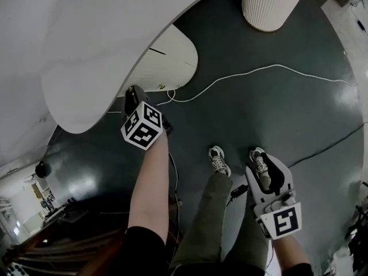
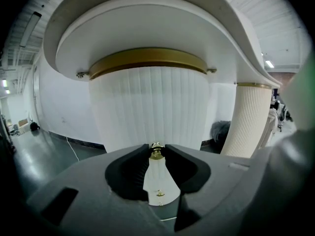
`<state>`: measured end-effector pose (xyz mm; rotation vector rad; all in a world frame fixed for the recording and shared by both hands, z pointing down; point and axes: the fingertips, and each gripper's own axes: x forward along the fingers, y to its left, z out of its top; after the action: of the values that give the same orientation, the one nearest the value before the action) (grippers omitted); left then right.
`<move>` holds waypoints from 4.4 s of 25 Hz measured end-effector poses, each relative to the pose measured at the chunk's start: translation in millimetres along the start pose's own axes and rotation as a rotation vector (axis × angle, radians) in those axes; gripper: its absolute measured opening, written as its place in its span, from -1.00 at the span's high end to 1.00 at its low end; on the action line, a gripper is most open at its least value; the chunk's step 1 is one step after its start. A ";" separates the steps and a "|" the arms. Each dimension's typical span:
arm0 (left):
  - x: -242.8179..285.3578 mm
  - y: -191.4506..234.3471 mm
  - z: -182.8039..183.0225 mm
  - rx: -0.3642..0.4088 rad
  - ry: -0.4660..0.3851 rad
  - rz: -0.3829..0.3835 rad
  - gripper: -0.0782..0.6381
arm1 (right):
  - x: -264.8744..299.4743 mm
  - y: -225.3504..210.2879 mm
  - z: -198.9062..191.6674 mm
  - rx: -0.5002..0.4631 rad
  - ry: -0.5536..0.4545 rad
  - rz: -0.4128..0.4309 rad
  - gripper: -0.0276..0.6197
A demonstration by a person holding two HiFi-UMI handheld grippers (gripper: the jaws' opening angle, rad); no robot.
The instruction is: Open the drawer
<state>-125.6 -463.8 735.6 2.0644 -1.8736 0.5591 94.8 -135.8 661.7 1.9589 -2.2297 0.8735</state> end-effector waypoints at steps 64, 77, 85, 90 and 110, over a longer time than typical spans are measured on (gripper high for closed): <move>-212.1 -26.8 -117.3 0.009 0.064 -0.026 0.50 | -27.7 61.5 45.2 -0.295 0.160 0.429 0.38; -223.8 -28.2 -116.9 0.053 0.102 -0.058 0.37 | -13.9 83.9 51.1 -0.305 0.163 0.465 0.38; -270.8 -12.0 -88.1 0.061 0.118 -0.098 0.31 | -11.2 107.5 78.0 -0.340 0.151 0.495 0.38; -302.1 -7.9 -59.2 0.092 0.112 -0.127 0.30 | -18.5 117.7 93.2 -0.358 0.161 0.494 0.38; -402.2 24.6 88.3 0.094 -0.017 -0.181 0.30 | -63.3 177.8 179.0 -0.377 0.079 0.476 0.40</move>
<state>-172.8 -154.5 466.7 2.2764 -1.6758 0.5960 0.6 -150.2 419.7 1.2382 -2.6175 0.4897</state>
